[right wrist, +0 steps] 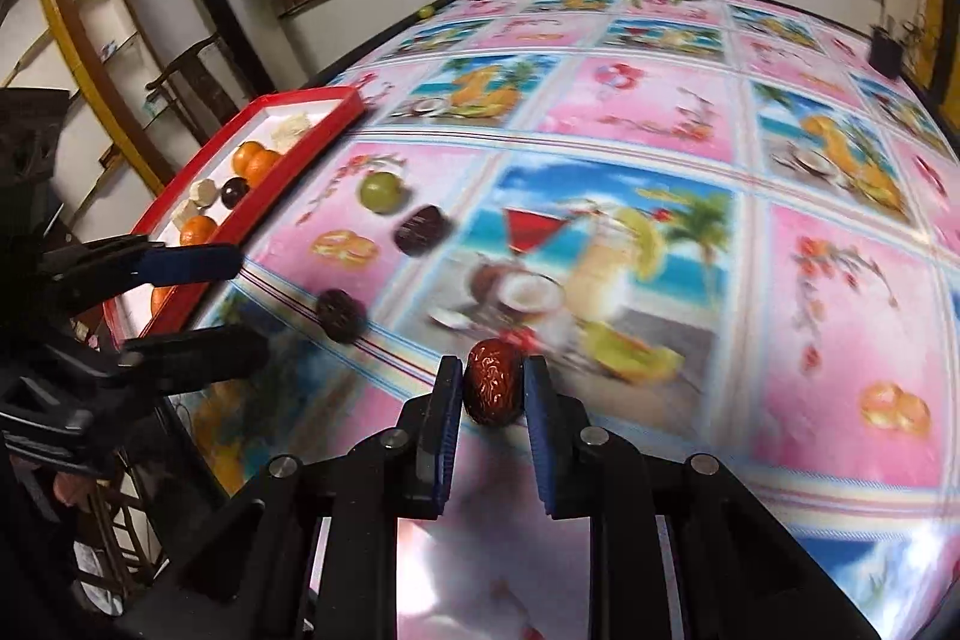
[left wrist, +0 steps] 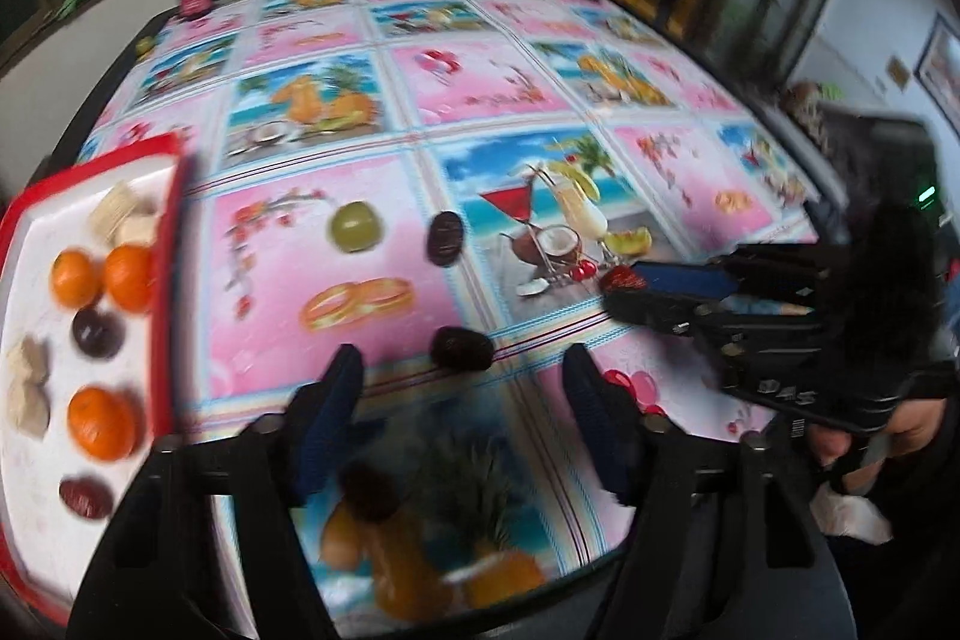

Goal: Organize fruits
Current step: 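Grasp a red date with the right gripper while the left gripper grasps a dark date, then carry both dates with both grippers into the red-rimmed tray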

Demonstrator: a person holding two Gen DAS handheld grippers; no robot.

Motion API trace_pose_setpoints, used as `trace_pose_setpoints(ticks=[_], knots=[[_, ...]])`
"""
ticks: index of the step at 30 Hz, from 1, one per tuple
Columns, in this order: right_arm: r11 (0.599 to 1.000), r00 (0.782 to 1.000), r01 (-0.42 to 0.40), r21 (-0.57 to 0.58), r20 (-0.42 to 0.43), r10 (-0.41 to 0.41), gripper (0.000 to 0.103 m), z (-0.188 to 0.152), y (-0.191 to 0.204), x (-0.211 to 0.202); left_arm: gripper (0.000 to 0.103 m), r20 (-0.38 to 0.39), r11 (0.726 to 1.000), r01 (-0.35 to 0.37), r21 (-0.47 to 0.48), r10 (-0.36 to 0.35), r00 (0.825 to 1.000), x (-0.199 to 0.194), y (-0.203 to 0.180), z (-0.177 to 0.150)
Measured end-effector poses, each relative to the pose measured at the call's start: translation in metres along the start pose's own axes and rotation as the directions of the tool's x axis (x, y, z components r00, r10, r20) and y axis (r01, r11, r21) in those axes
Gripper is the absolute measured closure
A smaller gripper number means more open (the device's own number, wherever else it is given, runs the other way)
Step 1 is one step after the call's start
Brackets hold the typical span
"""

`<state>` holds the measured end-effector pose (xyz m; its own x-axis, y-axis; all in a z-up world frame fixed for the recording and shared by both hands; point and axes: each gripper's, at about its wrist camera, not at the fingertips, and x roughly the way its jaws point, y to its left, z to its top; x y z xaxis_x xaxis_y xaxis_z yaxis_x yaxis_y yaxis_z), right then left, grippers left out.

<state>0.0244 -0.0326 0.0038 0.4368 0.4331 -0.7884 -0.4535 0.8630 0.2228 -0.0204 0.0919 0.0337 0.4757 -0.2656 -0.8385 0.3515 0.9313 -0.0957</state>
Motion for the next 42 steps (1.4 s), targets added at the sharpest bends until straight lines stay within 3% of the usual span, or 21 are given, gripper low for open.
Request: trace_pose_setpoints(ticks=[5, 7, 19, 42], knots=[[0.999, 1.0, 0.021, 0.026, 0.005, -0.021, 0.082, -0.004, -0.013, -0.013, 0.065, -0.057, 1.0, -0.014, 0.016, 0.014, 0.998, 0.024, -0.002, 0.002], [0.999, 1.0, 0.025, 0.028, 0.013, -0.025, 0.082, -0.006, -0.014, -0.018, 0.078, -0.049, 1.0, -0.025, 0.016, 0.025, 0.998, 0.026, -0.003, 0.001], [0.999, 0.998, 0.024, 0.027, 0.05, -0.025, 0.082, -0.007, -0.007, -0.032, 0.078, -0.031, 1.0, 0.004, 0.021, -0.003, 0.999, 0.021, -0.013, 0.002], [1.0, 0.997, -0.007, -0.008, 0.074, 0.007, 0.082, 0.001, 0.019, -0.031, 0.078, 0.039, 0.998, 0.007, -0.058, -0.004, 0.999, -0.011, 0.013, -0.001]])
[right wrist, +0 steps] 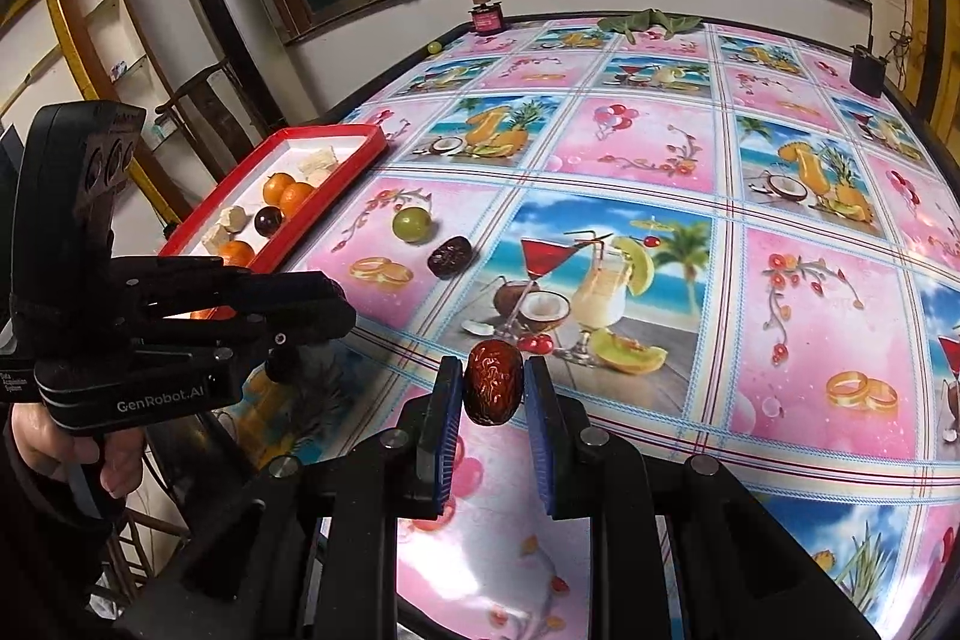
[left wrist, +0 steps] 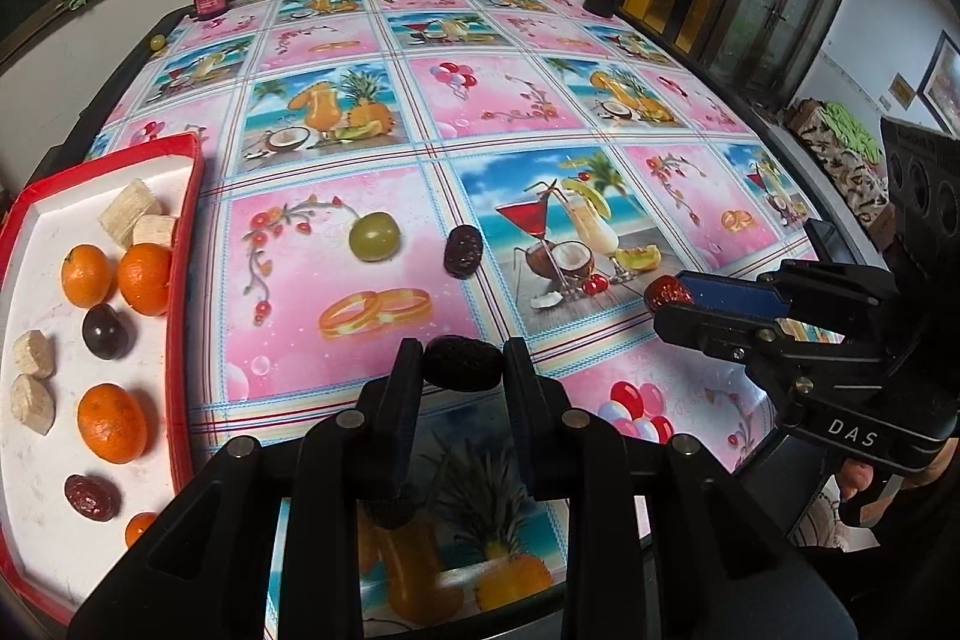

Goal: Organize fruits
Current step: 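Carry both dates with both grippers into the red-rimmed tray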

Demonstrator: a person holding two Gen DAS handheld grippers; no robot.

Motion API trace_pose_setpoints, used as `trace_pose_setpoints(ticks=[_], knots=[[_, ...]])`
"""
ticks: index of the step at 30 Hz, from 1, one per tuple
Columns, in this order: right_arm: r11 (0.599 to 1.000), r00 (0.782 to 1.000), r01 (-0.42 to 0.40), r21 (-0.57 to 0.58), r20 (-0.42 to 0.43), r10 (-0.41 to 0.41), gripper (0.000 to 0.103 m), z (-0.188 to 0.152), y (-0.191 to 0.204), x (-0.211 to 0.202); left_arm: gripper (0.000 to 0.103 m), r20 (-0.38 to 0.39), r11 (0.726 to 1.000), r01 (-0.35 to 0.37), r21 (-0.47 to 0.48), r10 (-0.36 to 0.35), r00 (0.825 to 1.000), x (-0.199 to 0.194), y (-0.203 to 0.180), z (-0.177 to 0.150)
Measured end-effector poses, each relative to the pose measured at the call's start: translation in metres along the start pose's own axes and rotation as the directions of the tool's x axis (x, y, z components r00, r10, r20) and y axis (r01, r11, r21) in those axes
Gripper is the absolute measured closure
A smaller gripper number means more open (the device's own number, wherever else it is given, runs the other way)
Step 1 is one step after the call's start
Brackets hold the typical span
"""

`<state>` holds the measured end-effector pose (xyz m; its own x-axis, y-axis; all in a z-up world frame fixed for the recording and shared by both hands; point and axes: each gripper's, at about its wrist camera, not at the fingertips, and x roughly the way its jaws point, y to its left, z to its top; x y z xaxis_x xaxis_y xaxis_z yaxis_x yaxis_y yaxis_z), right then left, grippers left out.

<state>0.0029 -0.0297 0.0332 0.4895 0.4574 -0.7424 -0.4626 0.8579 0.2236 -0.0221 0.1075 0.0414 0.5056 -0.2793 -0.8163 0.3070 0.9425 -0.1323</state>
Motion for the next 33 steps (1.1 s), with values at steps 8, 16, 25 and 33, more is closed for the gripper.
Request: trace_pose_setpoints(ticks=[8, 16, 25, 33], knots=[[1.0, 1.0, 0.006, -0.011, 0.002, -0.006, 0.082, 0.001, 0.005, -0.002, 0.078, 0.02, 1.0, 0.008, -0.015, -0.008, 1.0, -0.006, 0.005, 0.0], [1.0, 1.0, 0.001, -0.016, 0.011, 0.0, 0.082, 0.002, 0.01, -0.003, 0.078, 0.03, 1.0, -0.002, -0.027, 0.003, 1.0, -0.012, 0.012, 0.0], [0.999, 0.999, -0.03, -0.037, 0.011, 0.031, 0.082, 0.008, 0.022, 0.003, 0.078, 0.049, 0.998, -0.028, -0.057, 0.031, 0.998, -0.026, 0.029, -0.003], [0.995, 0.997, -0.073, -0.065, 0.002, 0.073, 0.082, 0.015, 0.04, 0.015, 0.078, 0.062, 0.994, -0.054, -0.096, 0.06, 0.996, -0.037, 0.049, -0.007]])
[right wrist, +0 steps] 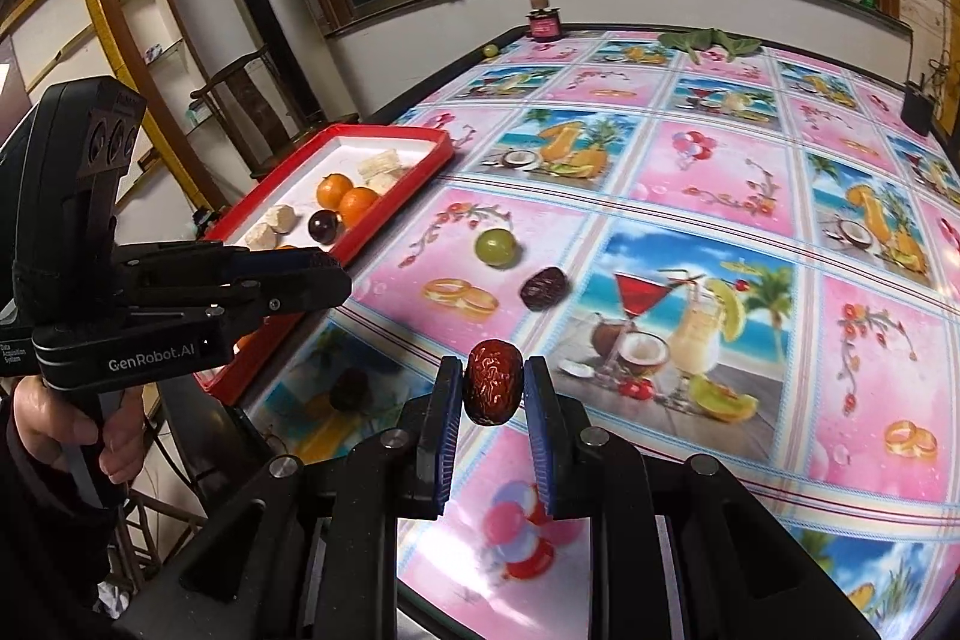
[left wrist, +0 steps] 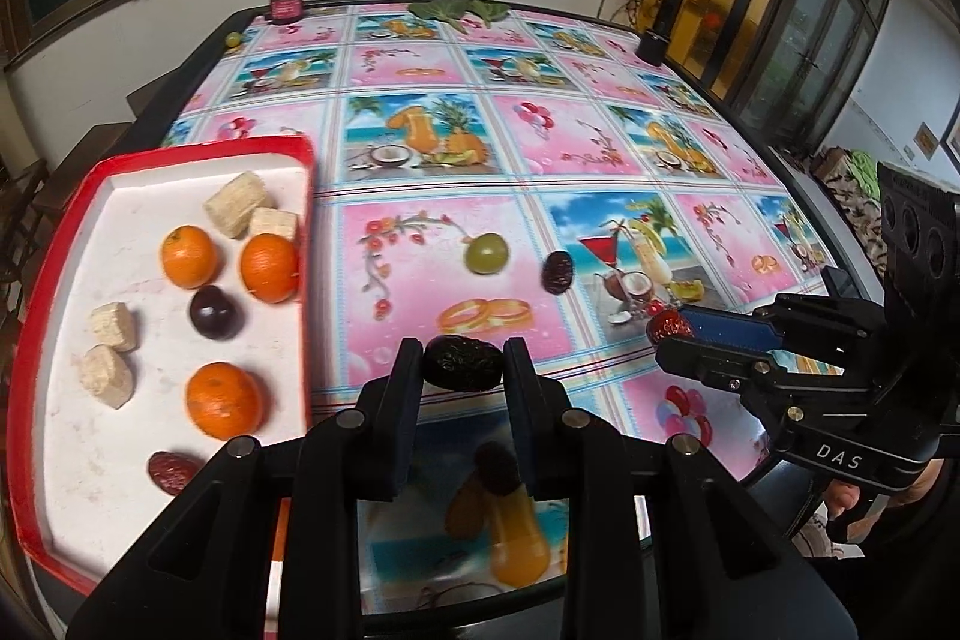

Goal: Organize fruits
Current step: 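Carry both dates with both grippers into the red-rimmed tray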

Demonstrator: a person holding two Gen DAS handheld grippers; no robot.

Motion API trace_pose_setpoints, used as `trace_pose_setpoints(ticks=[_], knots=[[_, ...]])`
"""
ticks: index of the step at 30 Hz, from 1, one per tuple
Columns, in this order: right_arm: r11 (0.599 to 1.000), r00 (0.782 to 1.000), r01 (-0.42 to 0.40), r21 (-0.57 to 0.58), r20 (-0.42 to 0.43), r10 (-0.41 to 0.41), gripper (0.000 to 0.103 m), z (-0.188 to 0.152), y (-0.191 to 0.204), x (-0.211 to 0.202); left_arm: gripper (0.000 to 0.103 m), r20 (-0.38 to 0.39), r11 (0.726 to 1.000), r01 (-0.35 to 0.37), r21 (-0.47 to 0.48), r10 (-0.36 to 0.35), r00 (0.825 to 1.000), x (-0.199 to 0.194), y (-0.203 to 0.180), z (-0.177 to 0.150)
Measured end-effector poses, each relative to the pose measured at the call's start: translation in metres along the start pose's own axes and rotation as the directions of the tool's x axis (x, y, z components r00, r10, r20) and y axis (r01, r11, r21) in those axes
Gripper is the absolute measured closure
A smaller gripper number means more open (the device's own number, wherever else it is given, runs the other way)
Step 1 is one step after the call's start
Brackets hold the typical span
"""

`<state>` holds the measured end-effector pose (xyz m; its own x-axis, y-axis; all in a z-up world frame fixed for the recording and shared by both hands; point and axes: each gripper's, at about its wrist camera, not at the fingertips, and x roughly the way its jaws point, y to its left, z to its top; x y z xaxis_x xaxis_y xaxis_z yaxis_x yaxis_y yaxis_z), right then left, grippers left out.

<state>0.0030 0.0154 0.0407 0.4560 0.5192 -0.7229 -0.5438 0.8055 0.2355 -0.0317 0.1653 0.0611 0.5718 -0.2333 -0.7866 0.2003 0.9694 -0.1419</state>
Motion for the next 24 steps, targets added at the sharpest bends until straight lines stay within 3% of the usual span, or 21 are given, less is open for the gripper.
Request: trace_pose_setpoints(ticks=[24], knots=[[0.995, 0.996, -0.082, -0.06, -0.024, 0.081, 0.082, 0.014, 0.042, 0.025, 0.078, 0.025, 0.992, -0.063, -0.113, 0.066, 0.997, -0.028, 0.056, -0.016]])
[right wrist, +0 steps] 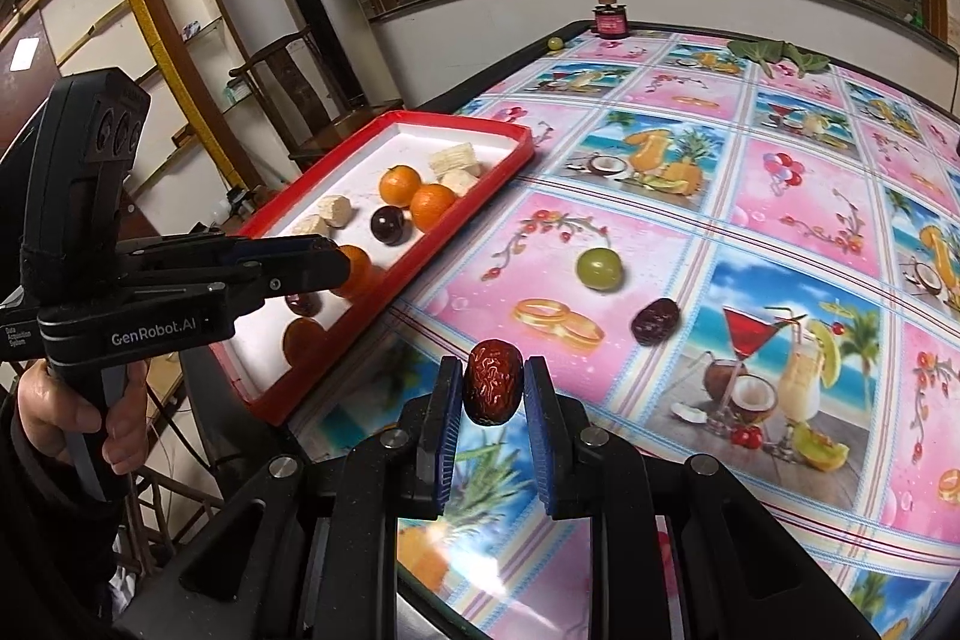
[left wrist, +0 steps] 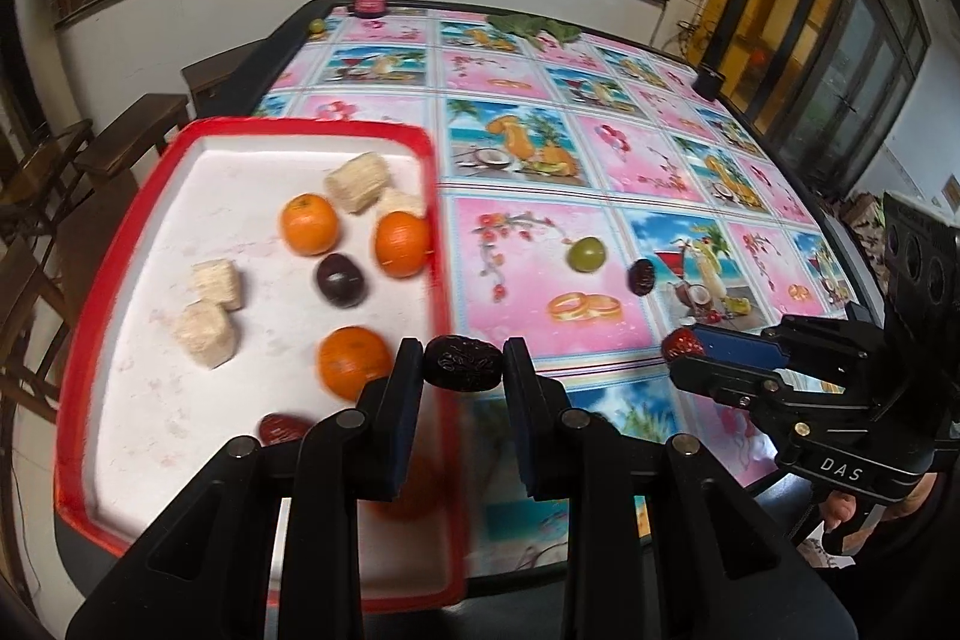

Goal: Organize fruits
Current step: 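Carry both dates with both grippers into the red-rimmed tray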

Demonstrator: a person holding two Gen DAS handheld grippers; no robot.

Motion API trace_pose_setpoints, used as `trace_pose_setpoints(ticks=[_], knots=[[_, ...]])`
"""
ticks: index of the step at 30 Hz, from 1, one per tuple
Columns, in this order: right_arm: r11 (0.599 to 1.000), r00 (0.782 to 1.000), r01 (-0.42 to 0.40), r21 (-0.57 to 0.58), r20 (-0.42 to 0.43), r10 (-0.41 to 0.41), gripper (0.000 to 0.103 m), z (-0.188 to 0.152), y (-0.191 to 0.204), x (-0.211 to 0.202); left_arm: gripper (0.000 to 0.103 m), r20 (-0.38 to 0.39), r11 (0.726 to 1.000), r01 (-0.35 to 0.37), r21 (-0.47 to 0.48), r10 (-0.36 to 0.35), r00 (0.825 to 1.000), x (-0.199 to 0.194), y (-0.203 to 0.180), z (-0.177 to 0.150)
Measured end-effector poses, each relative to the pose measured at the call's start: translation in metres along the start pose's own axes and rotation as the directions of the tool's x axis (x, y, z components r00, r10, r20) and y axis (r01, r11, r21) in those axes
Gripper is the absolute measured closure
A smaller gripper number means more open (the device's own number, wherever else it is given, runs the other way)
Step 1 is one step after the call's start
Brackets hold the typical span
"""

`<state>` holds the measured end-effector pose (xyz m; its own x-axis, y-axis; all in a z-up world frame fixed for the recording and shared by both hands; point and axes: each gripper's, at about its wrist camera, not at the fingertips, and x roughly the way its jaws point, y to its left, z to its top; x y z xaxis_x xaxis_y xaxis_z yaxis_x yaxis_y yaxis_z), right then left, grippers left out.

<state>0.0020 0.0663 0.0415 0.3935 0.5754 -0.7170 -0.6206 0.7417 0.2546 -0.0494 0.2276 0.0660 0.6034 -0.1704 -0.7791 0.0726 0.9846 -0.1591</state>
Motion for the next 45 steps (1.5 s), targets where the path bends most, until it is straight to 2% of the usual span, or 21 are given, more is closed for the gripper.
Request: trace_pose_setpoints(ticks=[13, 22, 30, 37, 45], knots=[[0.997, 0.998, -0.063, -0.047, -0.013, 0.063, 0.082, 0.01, 0.025, 0.015, 0.078, 0.013, 0.987, -0.103, -0.124, 0.105, 0.994, -0.023, 0.068, -0.006], [0.985, 0.993, -0.118, -0.124, -0.037, 0.115, 0.082, 0.026, 0.058, 0.033, 0.078, -0.016, 0.975, -0.145, -0.167, 0.144, 0.989, -0.018, 0.092, -0.019], [0.972, 0.987, -0.158, -0.172, -0.059, 0.15, 0.082, 0.044, 0.084, 0.056, 0.078, -0.042, 0.969, -0.187, -0.163, 0.182, 0.982, -0.011, 0.104, -0.025], [0.954, 0.984, -0.174, -0.246, -0.072, 0.161, 0.082, 0.073, 0.111, 0.078, 0.078, -0.06, 0.966, -0.209, -0.154, 0.202, 0.978, -0.001, 0.11, -0.026], [0.944, 0.98, -0.174, -0.279, -0.143, 0.139, 0.082, 0.095, 0.118, 0.122, 0.078, -0.08, 0.966, -0.212, -0.144, 0.203, 0.976, 0.008, 0.112, -0.029]])
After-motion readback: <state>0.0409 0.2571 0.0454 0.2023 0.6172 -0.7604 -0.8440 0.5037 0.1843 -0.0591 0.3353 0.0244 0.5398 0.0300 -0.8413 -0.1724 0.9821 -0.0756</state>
